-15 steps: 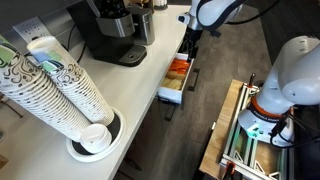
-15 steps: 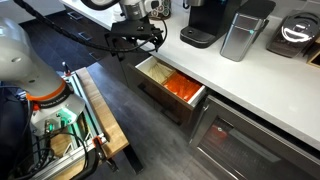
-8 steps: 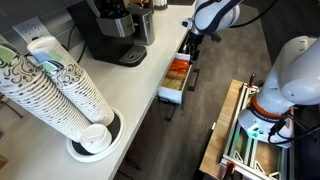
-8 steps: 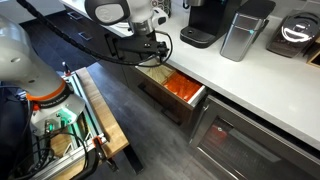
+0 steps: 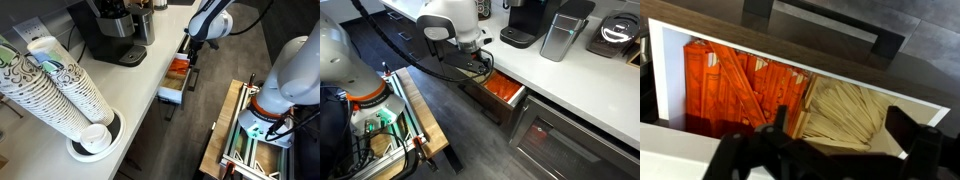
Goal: Remove one orange packet from the drawer
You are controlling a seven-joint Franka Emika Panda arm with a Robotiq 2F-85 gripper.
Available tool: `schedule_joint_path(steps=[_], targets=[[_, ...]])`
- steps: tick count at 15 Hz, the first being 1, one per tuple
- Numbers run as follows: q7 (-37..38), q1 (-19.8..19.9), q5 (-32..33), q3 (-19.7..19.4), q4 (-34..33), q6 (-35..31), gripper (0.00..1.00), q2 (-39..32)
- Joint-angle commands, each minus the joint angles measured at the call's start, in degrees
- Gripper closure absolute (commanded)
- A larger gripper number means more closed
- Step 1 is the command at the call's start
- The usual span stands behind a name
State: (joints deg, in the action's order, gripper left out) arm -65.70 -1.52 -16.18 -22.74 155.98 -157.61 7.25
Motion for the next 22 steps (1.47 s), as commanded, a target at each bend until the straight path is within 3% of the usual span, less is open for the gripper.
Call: schedule_joint_path(steps=[1,7,8,22], targets=[[-10.1,-2.9,-12.0,-2.4,-2.7,-1.3,0.00,-5.0],[-28.9,-2.4,-30.4,-1.2,-8.2,-0.4,0.00,-12.3],[-24.0,-2.3,-26.1,-1.3,-5.6,-0.6,0.00,-8.5],[-28.6,-1.8,-29.8,-1.1,-10.0,0.6,0.00,-14.2]])
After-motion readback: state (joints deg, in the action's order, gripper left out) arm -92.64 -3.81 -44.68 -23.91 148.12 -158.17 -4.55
